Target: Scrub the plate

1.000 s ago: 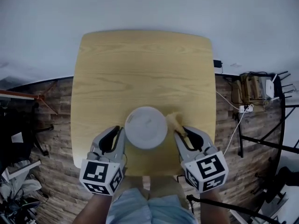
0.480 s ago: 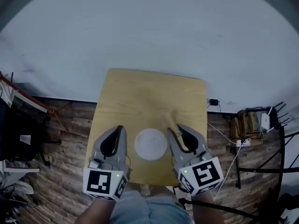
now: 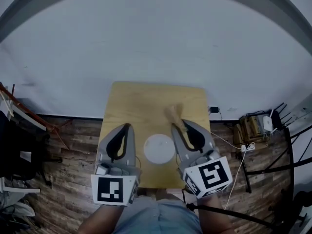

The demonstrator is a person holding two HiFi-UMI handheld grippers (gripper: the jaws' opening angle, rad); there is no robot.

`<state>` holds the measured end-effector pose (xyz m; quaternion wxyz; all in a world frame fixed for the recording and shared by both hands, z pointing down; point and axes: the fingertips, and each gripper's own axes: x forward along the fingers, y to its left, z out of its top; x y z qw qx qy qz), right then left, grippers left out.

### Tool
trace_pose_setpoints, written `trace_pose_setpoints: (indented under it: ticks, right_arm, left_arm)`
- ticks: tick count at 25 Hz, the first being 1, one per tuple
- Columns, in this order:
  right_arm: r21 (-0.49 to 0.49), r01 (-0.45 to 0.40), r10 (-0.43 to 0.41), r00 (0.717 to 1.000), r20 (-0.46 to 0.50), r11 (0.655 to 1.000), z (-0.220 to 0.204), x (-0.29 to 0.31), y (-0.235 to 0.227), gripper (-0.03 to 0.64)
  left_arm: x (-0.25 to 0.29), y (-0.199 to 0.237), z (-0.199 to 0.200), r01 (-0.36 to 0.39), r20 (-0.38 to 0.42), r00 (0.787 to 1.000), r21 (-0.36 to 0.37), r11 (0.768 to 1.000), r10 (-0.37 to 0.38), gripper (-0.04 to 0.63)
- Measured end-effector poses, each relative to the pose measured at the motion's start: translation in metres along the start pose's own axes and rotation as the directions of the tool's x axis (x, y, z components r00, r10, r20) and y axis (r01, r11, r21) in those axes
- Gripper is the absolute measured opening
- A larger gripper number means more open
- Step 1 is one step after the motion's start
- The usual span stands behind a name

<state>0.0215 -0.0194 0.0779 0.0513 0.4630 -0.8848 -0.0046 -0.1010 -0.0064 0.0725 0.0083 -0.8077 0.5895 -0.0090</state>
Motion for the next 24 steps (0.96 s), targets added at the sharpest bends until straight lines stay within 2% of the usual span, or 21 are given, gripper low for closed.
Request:
trace_pose_setpoints:
  ticks: [7,24]
  right_arm:
    - [-0.028,0.046,-0.045,0.999,0.025,0.999,0.014,-0.017,0.005,0.074]
    - [-0.038,0.061,-0.058,0.997,0.056,0.997,0.022,-0.016,0.004,0.074]
  left_arm:
    - [-0.005,-0.009,0.01,0.04,0.029,0.999,-0.006,0.999,-0.04,0.02]
    - [0.008,-0.019,0.021,0.097,0.066,0.993,0.017,0.995,-0.098,0.02]
